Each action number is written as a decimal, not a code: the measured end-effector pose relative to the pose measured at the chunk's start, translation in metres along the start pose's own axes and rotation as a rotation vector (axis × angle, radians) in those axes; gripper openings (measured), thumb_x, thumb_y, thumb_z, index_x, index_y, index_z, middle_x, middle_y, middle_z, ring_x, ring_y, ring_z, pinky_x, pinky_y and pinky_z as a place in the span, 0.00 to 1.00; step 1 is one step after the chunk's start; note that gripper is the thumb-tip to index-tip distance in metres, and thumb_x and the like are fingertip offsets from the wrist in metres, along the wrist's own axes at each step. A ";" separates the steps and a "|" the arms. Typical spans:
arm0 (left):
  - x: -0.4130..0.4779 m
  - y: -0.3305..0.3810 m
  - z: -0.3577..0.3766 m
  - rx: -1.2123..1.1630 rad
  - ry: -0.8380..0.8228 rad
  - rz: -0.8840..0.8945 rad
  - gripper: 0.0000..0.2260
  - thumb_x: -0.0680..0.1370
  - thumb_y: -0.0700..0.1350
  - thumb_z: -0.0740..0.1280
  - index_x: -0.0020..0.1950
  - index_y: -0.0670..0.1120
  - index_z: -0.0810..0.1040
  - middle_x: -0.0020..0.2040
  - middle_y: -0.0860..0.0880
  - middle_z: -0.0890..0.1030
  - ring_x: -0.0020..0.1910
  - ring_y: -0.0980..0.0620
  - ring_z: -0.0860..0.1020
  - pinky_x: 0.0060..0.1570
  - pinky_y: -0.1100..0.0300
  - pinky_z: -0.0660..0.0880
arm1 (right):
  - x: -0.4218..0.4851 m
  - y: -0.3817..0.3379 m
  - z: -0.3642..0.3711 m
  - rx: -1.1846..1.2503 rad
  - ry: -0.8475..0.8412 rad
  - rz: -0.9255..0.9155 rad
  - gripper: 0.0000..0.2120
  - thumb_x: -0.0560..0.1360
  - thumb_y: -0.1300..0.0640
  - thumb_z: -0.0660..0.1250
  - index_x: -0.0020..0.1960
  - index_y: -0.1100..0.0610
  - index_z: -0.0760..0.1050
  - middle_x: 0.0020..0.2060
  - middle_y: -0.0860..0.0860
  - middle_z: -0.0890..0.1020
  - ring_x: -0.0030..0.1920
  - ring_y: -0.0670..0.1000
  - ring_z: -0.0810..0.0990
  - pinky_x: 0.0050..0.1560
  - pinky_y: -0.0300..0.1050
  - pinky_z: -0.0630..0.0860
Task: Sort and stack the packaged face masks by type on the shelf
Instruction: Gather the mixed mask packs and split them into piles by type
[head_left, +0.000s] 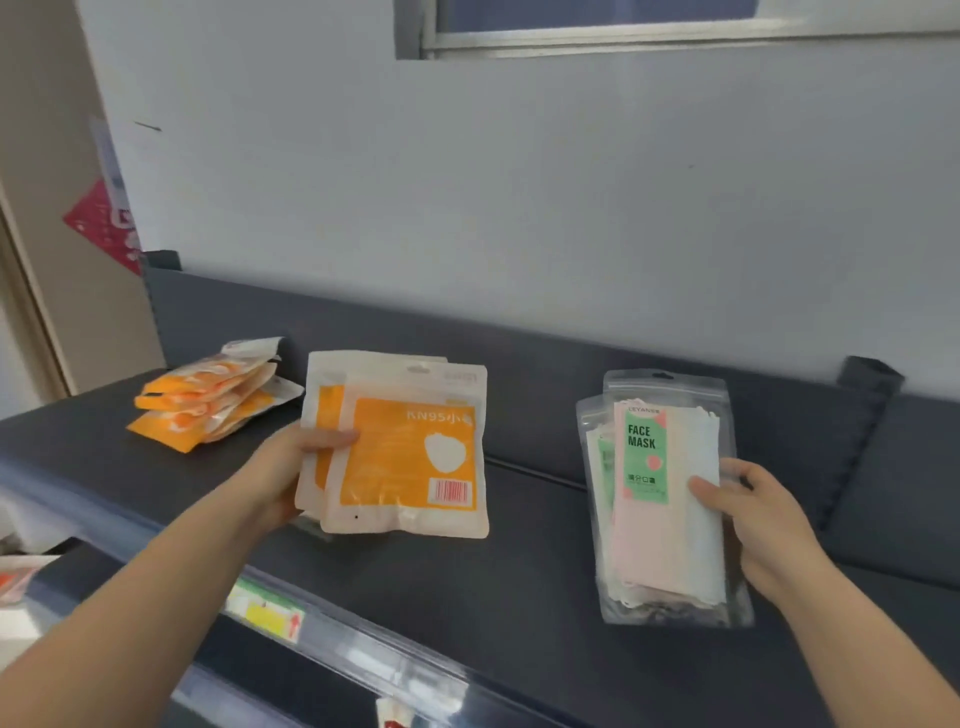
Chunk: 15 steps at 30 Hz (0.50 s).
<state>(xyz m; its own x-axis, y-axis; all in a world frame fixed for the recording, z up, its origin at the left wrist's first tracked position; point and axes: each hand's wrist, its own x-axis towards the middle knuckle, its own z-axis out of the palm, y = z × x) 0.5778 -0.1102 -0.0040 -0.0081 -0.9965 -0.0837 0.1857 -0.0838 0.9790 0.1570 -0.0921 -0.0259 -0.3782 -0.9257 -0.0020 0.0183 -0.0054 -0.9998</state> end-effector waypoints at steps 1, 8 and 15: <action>0.005 0.008 -0.016 0.002 0.002 0.008 0.11 0.76 0.40 0.67 0.58 0.48 0.76 0.47 0.46 0.87 0.43 0.44 0.86 0.42 0.47 0.80 | 0.000 0.001 0.022 0.009 -0.010 0.011 0.13 0.77 0.65 0.68 0.60 0.62 0.71 0.49 0.55 0.83 0.46 0.55 0.83 0.38 0.49 0.77; 0.057 0.043 -0.129 -0.015 0.011 -0.007 0.17 0.73 0.40 0.69 0.61 0.47 0.76 0.53 0.43 0.86 0.48 0.41 0.85 0.44 0.46 0.80 | -0.002 0.008 0.159 0.056 -0.048 0.039 0.13 0.77 0.64 0.67 0.60 0.61 0.72 0.51 0.55 0.83 0.48 0.55 0.83 0.39 0.50 0.77; 0.099 0.049 -0.188 -0.090 0.035 -0.114 0.21 0.72 0.38 0.70 0.65 0.45 0.75 0.53 0.42 0.86 0.47 0.41 0.85 0.42 0.47 0.81 | -0.017 0.018 0.208 0.070 0.004 0.097 0.11 0.78 0.65 0.67 0.59 0.62 0.72 0.51 0.57 0.83 0.47 0.57 0.83 0.39 0.51 0.77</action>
<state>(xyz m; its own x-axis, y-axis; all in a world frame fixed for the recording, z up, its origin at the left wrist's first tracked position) 0.7713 -0.2113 0.0010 -0.0004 -0.9795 -0.2014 0.2728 -0.1939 0.9423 0.3566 -0.1551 -0.0398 -0.3749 -0.9218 -0.0985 0.1194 0.0574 -0.9912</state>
